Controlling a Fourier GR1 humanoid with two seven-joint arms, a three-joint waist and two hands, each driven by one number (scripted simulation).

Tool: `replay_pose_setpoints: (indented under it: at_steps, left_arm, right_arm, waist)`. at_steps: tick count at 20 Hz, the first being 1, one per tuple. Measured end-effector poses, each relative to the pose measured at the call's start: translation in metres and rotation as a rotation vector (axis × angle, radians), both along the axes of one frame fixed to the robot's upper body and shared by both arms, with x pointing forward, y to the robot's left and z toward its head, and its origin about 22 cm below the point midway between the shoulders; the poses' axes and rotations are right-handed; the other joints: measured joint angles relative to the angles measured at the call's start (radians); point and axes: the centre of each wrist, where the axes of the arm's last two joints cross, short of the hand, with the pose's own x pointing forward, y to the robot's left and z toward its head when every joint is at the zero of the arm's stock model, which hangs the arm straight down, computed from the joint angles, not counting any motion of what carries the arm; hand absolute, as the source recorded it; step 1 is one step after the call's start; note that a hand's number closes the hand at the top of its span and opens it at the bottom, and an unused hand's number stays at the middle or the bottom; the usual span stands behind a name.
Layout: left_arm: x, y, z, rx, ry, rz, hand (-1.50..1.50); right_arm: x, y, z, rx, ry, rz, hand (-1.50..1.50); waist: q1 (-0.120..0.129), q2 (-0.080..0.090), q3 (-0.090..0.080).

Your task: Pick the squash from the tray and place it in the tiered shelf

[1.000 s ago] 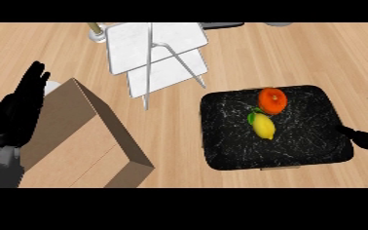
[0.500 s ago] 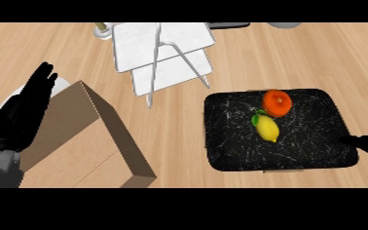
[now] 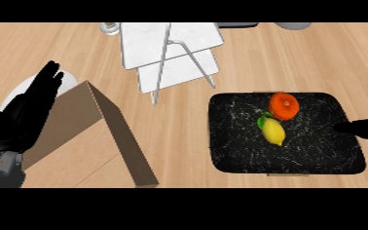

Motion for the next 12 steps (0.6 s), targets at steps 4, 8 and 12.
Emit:
replay_pose_setpoints:
  at_steps: [4, 8, 12]
  left_arm:
    - [0.001, -0.002, 0.002, -0.006, 0.001, -0.006, 0.0]
    - [0.002, -0.005, 0.003, -0.007, -0.002, -0.009, 0.0]
    - [0.003, -0.005, 0.003, -0.01, -0.001, -0.011, 0.0]
  right_arm:
    - [0.005, 0.017, -0.001, -0.024, 0.085, -0.022, -1.5]
    - [0.012, 0.034, -0.002, -0.062, 0.154, -0.025, -1.5]
    - [0.019, 0.052, -0.002, -0.091, 0.216, -0.035, -1.5]
  waist:
    - [0.008, 0.003, -0.002]
    - [0.016, 0.005, -0.002]
    - [0.019, 0.005, -0.003]
